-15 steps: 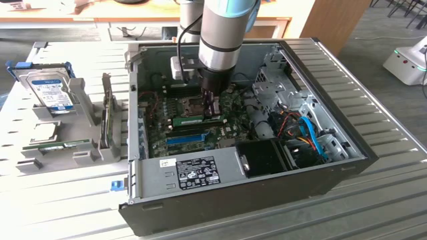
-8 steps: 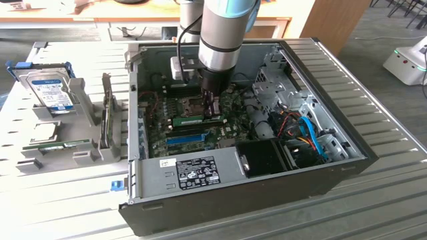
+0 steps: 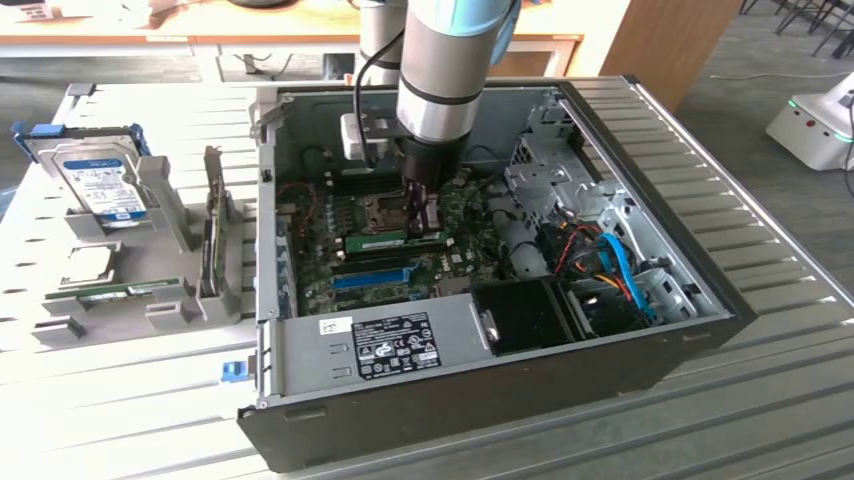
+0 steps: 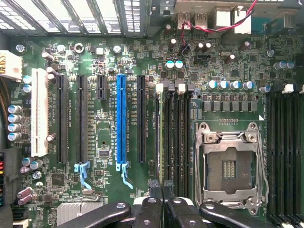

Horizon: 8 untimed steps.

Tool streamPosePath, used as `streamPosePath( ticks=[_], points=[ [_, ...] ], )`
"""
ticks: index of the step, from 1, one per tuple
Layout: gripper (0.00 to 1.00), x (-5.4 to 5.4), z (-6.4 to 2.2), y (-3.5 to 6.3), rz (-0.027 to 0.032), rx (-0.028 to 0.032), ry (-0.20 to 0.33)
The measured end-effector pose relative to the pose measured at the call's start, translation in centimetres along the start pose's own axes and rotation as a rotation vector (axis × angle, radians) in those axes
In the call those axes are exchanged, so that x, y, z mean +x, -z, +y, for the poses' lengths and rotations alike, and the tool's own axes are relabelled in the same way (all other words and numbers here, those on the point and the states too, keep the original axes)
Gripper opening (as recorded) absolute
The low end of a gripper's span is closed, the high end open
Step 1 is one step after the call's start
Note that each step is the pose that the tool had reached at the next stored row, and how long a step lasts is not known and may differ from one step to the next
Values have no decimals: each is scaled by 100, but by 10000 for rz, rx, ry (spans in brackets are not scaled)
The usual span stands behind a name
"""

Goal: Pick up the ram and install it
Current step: 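Insert the ram into the slot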

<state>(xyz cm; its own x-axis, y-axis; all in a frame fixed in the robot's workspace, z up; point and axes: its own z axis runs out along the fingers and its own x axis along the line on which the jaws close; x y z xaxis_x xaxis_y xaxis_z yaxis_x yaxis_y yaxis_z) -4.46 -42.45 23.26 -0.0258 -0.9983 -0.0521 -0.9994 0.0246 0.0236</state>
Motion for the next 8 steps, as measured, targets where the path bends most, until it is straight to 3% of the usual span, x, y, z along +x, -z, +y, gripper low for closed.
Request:
streamPosePath(
  ticks=[8],
  points=[
    [12,0,0,-3,0,0,0]
  ],
)
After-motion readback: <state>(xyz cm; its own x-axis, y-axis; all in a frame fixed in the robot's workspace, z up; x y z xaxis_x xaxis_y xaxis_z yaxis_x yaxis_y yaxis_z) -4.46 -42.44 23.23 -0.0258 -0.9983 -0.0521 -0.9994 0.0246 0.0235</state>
